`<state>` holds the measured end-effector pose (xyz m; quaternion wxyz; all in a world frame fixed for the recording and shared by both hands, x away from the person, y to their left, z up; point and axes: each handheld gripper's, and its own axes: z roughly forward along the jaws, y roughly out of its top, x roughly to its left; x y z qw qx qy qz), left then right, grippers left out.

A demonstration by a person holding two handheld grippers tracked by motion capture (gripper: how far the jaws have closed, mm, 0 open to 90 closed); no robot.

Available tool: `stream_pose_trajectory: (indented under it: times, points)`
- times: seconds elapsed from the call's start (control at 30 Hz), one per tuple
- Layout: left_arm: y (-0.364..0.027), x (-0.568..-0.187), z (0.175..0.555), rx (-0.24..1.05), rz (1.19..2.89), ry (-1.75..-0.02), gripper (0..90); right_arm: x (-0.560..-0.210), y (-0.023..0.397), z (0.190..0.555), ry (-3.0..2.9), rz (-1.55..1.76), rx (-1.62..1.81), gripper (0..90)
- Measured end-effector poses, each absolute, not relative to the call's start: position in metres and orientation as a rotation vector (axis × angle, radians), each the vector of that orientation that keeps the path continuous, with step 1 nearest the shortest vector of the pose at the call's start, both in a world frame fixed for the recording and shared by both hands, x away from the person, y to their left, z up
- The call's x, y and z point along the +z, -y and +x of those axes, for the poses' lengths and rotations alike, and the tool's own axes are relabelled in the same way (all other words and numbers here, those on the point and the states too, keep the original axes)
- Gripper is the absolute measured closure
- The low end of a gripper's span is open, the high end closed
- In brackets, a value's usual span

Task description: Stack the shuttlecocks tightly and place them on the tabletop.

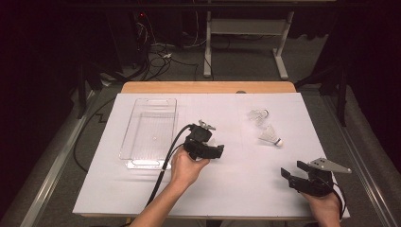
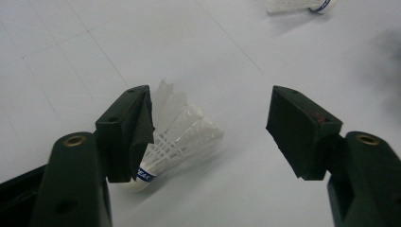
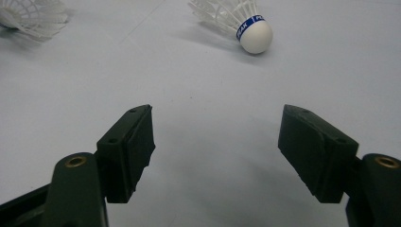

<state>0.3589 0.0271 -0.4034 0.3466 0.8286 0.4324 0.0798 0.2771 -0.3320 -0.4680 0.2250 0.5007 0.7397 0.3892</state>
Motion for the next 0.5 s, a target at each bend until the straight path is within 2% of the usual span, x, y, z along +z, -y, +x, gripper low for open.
stream_pose_trajectory:
  times: [0.5]
  points:
    - [-0.014, -0.4, 0.372, 0.217, 2.184, -1.142, 34.2, -0.468, 0.332, 0.277, -2.042, 1.378, 1.075, 28.1]
